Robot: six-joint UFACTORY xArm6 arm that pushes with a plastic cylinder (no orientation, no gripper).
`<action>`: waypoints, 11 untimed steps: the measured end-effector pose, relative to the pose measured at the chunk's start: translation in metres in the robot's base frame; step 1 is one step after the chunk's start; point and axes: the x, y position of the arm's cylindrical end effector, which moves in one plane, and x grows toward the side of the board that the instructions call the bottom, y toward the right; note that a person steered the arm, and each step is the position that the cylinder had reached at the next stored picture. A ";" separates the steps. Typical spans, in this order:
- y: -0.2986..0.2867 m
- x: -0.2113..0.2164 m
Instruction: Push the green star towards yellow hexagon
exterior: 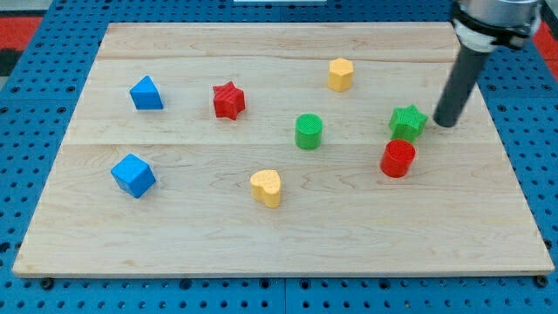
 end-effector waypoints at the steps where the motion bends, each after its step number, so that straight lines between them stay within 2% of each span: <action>1: 0.001 0.028; 2: -0.031 0.031; 3: -0.060 0.010; 4: -0.075 -0.020; 5: -0.075 -0.027; 8: -0.077 -0.035; 9: -0.080 -0.011; 10: -0.110 -0.012; 11: -0.126 -0.033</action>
